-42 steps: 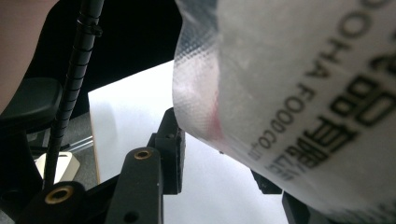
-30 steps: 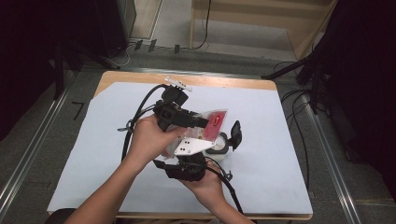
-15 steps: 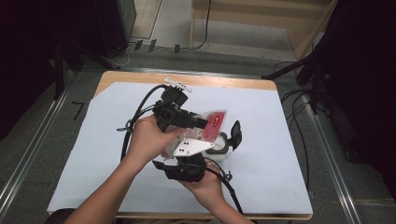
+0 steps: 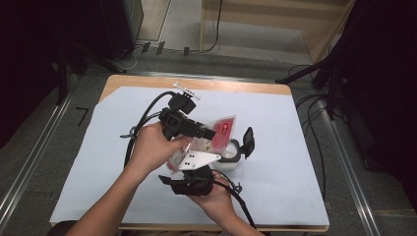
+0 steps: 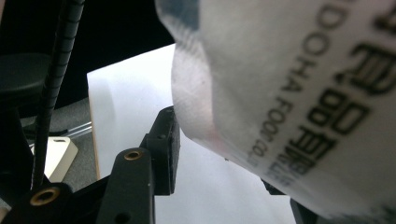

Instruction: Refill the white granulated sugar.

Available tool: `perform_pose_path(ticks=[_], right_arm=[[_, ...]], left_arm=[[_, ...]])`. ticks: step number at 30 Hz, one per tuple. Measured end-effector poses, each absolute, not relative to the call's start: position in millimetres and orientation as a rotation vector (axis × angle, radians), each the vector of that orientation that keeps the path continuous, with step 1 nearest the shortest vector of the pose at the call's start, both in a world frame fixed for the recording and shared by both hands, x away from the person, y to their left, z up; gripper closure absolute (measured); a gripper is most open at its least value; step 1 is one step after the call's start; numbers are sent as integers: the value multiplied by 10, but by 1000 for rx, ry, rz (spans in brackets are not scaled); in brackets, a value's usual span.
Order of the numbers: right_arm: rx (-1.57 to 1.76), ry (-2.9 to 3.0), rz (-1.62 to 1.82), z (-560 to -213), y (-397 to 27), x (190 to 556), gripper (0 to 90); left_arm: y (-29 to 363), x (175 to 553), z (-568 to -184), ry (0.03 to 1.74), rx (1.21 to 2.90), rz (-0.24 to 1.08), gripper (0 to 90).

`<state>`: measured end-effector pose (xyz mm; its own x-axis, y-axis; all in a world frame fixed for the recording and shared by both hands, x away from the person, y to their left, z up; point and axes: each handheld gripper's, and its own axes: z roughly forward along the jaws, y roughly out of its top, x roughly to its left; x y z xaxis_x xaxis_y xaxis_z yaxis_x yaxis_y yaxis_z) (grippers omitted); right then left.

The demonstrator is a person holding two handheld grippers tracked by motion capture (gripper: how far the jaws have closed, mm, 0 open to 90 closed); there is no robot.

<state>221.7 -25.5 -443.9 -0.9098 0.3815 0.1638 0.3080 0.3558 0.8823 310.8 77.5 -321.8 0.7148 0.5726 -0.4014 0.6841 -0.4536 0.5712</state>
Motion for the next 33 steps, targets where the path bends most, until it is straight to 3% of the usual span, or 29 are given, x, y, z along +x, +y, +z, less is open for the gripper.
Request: perform_pose_path(ticks=[18,33], right_arm=[[577,2576,1557,-4587,-219,2161,537],[543,2627,1478,-4734,-169,2124,540]], left_arm=[[790,3176,-3371,979,2253,-285,620],[743,3211,-3473,966,2296,-261,639]])
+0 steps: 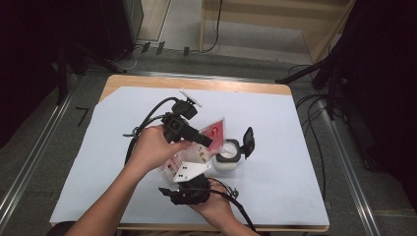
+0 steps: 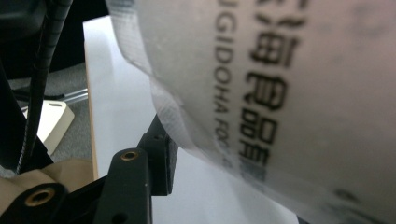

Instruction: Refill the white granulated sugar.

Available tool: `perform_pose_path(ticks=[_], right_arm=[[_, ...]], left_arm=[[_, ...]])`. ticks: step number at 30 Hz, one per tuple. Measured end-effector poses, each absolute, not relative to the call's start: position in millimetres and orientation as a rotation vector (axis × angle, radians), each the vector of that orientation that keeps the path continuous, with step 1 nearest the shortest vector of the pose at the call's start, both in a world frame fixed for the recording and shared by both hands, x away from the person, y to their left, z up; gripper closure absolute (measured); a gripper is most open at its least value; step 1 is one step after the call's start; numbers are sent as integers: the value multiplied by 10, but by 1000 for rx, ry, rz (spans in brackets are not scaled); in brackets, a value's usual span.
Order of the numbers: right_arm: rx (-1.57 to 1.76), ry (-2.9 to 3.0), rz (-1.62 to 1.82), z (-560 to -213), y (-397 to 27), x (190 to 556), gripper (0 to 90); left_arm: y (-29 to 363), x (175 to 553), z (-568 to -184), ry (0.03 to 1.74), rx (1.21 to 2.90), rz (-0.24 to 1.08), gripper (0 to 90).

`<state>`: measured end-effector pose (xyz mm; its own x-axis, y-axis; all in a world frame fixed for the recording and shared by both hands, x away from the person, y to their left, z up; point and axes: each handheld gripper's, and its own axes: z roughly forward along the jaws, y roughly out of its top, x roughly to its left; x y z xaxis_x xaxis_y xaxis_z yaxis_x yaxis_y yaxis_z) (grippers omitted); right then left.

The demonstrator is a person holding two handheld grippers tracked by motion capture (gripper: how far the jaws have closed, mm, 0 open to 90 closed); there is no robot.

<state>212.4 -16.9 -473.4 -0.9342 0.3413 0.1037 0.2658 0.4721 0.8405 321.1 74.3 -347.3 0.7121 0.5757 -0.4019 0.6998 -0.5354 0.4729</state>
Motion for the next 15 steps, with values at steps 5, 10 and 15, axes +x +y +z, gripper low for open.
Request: perform_pose_path(ticks=[5,10,15], right_arm=[[518,2625,1446,-4788,-158,2117,547],[518,2635,1417,-4814,-146,2110,558],[509,2635,1396,-4824,-140,2115,571]], left_arm=[[716,3226,-3552,956,2323,-257,672],[720,3234,-3597,967,2323,-253,697],[733,3222,-3605,959,2332,-237,767]])
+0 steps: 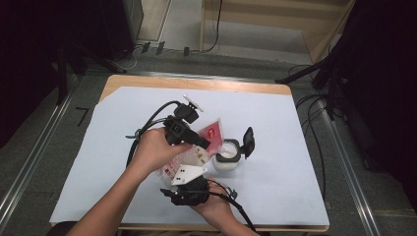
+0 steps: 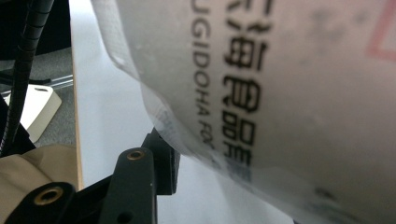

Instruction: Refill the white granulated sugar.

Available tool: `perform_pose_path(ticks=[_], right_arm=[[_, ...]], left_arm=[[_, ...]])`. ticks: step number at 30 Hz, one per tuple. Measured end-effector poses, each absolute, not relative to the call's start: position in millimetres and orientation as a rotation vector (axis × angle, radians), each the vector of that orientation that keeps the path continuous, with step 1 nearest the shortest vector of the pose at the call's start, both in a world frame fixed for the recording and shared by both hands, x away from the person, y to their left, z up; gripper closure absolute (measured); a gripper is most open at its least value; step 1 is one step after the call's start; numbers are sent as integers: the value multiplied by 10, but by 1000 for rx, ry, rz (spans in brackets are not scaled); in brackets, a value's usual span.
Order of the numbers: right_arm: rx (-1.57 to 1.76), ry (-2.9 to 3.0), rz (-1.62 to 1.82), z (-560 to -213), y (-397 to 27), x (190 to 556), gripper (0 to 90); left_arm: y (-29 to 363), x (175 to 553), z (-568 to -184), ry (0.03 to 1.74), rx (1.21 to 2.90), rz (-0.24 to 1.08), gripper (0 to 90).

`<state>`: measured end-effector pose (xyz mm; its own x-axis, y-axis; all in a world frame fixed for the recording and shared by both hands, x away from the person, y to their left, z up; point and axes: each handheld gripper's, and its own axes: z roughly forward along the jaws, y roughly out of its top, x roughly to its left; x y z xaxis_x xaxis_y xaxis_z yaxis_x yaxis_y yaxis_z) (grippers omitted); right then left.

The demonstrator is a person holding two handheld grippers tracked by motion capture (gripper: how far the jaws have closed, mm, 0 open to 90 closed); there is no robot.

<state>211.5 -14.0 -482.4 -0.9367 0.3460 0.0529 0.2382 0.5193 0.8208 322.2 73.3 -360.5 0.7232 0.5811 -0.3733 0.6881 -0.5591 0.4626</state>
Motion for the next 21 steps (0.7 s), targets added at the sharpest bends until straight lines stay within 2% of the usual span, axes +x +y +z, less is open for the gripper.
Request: perform_pose_path(ticks=[12,21], right_arm=[[522,2618,1390,-4795,-174,2147,571],[574,2574,1392,-4784,-274,2233,559]], left_arm=[[791,3163,-3472,919,2314,-199,846],[973,3165,-3325,908,2222,-178,855]])
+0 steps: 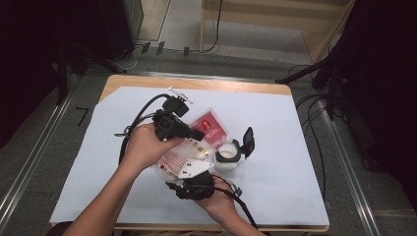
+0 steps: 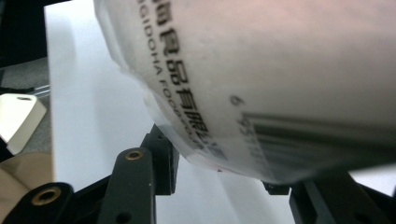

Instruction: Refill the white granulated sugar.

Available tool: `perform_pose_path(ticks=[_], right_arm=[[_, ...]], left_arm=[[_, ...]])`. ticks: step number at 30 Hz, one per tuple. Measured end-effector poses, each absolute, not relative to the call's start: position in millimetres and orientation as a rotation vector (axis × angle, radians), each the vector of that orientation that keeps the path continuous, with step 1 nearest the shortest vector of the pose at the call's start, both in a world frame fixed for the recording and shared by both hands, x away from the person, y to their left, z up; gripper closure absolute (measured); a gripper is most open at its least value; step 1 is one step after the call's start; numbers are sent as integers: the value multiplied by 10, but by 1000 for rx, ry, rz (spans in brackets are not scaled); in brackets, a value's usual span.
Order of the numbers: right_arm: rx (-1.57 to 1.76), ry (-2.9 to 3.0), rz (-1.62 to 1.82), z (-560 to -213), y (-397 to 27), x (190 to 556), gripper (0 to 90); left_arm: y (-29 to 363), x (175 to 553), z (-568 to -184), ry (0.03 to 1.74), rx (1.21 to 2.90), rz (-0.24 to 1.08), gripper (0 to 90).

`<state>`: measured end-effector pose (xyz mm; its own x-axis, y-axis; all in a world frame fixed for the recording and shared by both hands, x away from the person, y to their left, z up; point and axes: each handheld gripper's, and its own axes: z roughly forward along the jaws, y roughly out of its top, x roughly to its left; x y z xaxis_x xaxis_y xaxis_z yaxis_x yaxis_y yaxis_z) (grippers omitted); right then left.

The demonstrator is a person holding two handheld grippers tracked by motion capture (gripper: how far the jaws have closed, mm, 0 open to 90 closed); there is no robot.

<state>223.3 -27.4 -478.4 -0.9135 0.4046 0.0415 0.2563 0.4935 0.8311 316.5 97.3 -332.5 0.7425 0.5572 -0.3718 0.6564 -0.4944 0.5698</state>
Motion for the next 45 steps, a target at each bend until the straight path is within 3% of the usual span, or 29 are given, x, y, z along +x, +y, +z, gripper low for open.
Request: perform_pose_path(ticks=[20,45], right_arm=[[754,2526,1440,-4825,-501,2489,446],[778,2605,1485,-4715,-563,2516,465]], left_arm=[[1314,3145,-3141,862,2143,-131,884],[1756,3386,-3259,1032,2058,62,896]])
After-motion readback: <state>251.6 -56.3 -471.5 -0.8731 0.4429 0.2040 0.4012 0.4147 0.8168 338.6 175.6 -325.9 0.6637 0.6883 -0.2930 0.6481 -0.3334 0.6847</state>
